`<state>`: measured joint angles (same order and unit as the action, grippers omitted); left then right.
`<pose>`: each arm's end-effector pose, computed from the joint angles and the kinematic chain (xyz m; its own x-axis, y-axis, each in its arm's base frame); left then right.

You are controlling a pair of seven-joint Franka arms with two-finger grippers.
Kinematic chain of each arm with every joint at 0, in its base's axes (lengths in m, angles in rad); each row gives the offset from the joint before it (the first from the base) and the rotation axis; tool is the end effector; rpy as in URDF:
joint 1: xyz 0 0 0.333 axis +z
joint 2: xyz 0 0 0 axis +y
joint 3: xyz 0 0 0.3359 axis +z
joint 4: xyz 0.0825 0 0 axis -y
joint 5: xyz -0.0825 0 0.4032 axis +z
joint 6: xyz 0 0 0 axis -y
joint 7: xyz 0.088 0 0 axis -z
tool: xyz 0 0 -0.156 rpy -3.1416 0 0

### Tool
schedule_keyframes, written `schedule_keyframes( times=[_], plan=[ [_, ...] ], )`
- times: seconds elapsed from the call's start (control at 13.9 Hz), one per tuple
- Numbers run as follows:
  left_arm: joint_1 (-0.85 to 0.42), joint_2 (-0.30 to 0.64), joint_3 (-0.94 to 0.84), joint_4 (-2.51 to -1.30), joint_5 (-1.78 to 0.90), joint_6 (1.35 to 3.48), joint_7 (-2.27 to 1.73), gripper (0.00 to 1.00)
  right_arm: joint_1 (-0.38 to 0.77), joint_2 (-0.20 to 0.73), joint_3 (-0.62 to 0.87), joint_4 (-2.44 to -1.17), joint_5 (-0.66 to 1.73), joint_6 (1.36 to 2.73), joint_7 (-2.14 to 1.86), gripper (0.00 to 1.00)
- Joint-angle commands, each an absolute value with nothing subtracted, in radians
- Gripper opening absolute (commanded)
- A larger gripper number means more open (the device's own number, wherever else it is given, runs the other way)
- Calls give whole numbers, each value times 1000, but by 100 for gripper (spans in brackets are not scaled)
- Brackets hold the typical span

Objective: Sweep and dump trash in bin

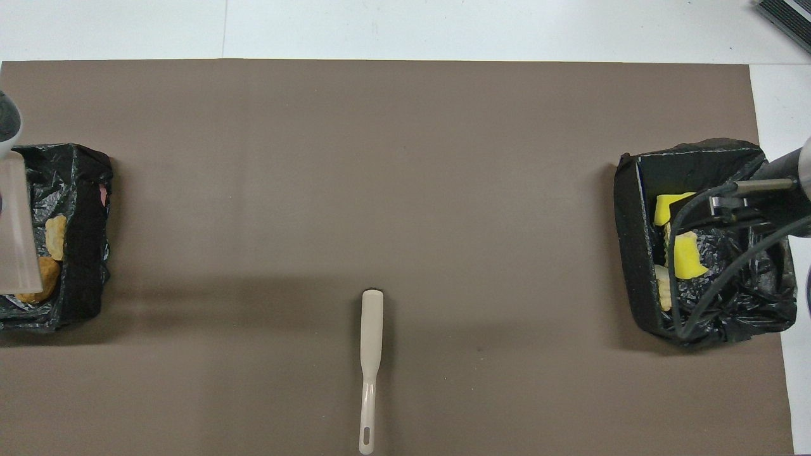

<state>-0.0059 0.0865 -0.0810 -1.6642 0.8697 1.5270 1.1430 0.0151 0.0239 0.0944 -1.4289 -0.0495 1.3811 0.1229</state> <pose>0.5924 0.0726 0.5530 0.2304 -0.6006 -0.7656 -0.9687 -0.2159 -0.1221 0.5554 0.0519 0.6346 0.9976 -0.0227 -0.0650 -0.0191 -0.9983 0.0553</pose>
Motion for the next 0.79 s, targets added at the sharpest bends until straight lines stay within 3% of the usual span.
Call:
schedule_keyframes(
  times=[0.0, 0.22, 0.72],
  plan=[
    [-23, 103, -69, -1585, 677, 1548, 1013, 0, -3, 21, 100, -1420, -31, 1367, 95, 100],
    [-41, 100, -75, -1589, 476, 1586, 785, 0, -3, 23, 100, -1420, -32, 1367, 94, 100],
    [-259, 107, -80, -1608, 220, 1673, 99, 0, -3, 23, 100, -1420, -32, 1365, 94, 100]
  ],
)
